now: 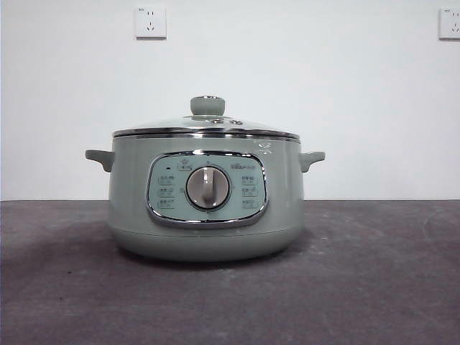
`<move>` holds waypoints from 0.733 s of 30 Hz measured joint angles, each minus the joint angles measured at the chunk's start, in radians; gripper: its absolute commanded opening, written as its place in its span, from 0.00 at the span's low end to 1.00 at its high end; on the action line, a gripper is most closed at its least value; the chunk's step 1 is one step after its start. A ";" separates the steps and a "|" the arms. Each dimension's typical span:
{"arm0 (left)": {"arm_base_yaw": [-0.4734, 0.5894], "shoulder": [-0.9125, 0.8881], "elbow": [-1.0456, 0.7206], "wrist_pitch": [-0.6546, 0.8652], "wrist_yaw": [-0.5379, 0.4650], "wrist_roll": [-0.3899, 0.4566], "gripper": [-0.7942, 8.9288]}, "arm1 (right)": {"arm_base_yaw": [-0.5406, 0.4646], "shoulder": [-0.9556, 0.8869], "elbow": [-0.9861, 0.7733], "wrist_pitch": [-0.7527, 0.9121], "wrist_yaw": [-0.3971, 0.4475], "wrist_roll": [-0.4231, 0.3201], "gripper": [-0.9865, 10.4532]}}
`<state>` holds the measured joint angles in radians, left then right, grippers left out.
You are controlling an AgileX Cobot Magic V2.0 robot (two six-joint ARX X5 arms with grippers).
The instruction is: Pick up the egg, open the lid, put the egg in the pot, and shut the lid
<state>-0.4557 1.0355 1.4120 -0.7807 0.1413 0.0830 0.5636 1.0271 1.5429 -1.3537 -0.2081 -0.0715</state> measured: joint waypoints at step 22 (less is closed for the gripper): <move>0.448 -0.764 -1.116 0.847 -0.125 0.045 0.08 | 0.000 0.000 0.000 0.000 0.000 0.000 0.09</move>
<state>-0.0078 0.2710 0.2958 0.0666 0.0162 0.1284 0.5636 1.0271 1.5429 -1.3537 -0.2077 -0.0715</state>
